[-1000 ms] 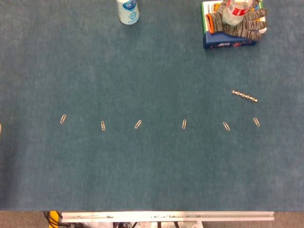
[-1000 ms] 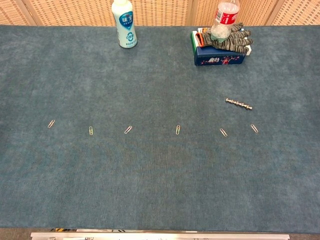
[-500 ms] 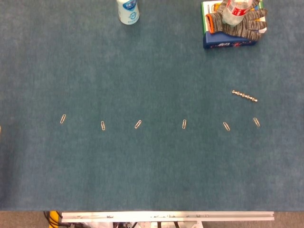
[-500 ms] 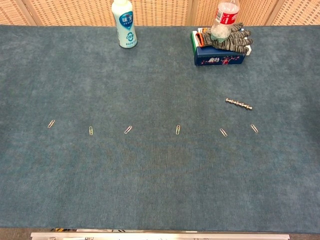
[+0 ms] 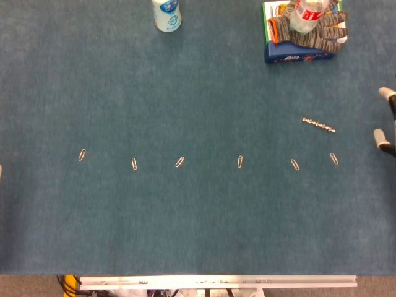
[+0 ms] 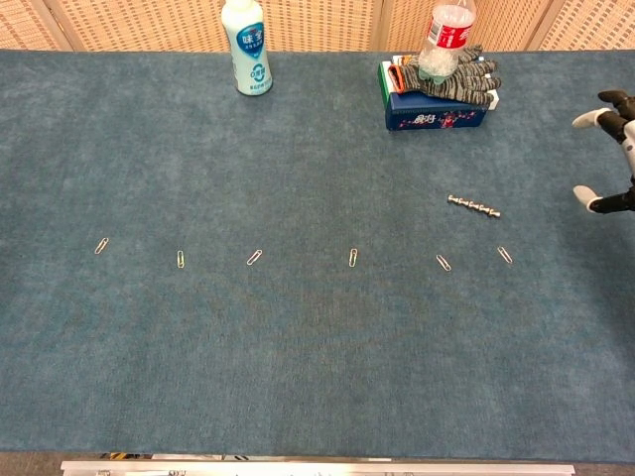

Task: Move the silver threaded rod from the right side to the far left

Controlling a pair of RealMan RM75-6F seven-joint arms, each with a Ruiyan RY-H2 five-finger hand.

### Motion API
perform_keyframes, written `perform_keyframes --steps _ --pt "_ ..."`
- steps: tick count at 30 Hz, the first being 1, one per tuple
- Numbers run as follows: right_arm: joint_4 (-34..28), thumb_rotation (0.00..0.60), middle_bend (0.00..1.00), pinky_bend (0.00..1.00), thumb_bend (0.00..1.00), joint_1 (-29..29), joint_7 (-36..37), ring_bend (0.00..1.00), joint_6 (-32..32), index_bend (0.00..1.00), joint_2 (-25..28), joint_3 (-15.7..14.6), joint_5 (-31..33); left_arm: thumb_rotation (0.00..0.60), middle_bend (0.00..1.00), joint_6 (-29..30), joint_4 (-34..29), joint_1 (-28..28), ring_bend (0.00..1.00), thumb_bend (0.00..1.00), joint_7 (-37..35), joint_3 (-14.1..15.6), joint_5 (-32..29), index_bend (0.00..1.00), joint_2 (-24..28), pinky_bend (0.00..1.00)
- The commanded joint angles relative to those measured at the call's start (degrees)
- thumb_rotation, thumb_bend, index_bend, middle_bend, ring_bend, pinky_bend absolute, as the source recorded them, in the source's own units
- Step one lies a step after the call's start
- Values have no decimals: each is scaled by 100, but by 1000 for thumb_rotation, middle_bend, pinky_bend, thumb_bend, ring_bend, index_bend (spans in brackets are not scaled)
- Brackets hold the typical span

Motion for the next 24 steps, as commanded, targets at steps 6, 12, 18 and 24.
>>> perform_keyframes --steps 6,12,18,24 --pt "31 600 51 61 246 118 -270 0 -175 272 -319 20 294 600 428 -22 -3 -2 267 448 -8 -5 -28 486 18 248" --pt "-311 600 51 56 251 184 -1001 0 -255 334 -404 111 884 600 428 -29 -15 -1 267 448 -38 -2 -24 486 39 250" --pt "-611 600 51 50 265 280 -1558 0 -275 359 -439 220 1455 600 428 -32 -31 5 269 448 -74 11 -7 486 63 252" --pt "-634 600 51 50 274 390 -1817 0 -242 365 -507 239 1717 600 428 -37 -51 9 269 448 -119 13 -11 486 90 253"
